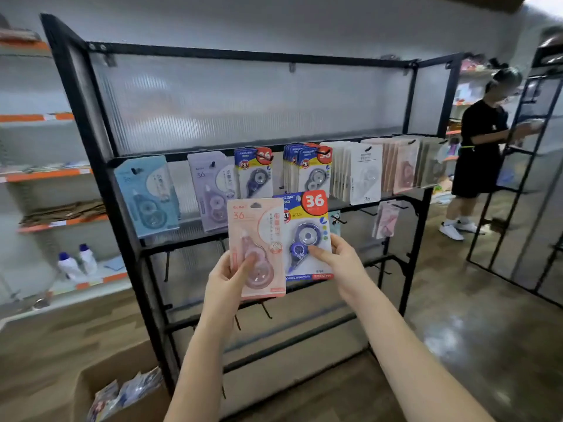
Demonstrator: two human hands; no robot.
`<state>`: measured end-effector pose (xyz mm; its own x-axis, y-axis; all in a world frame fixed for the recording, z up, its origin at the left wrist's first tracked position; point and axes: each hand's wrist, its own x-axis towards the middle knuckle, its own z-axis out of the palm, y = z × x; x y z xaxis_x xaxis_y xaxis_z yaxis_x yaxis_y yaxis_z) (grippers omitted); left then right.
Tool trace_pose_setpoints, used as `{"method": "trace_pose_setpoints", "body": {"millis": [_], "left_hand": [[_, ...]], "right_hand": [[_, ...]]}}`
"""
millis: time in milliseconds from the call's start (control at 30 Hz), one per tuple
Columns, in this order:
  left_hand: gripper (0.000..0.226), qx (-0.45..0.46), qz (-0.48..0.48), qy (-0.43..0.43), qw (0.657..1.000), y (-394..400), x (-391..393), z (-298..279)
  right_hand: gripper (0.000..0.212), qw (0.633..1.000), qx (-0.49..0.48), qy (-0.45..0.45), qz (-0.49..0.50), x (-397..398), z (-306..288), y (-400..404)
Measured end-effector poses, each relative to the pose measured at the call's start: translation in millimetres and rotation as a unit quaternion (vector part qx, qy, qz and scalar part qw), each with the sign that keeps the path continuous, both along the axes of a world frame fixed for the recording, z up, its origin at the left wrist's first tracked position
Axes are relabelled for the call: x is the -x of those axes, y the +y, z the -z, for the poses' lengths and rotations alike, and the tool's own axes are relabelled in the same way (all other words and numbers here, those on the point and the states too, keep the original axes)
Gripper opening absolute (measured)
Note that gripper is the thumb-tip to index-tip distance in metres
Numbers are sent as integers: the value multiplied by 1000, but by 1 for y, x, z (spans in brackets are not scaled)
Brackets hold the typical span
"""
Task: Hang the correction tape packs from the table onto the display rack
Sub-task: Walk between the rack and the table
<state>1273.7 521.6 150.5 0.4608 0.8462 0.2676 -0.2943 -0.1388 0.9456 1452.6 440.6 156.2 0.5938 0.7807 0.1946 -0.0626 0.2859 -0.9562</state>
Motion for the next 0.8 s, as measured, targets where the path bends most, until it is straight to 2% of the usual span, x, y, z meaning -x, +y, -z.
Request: {"method": "trace_pose_setpoints", "body": {"millis": [333, 700, 800], "left_hand": [[33, -16, -138, -29, 990, 36, -69, -22], [26, -10, -214, -50, 976, 45, -101, -12], [41, -4, -227, -46, 973, 45, -103, -12]], "right_hand": [[21, 992, -10, -69, -107, -89, -46, 125], [22, 979, -62, -130, -148, -111, -36, 137], [22, 978, -58, -133, -152, -113, -37, 144]]}}
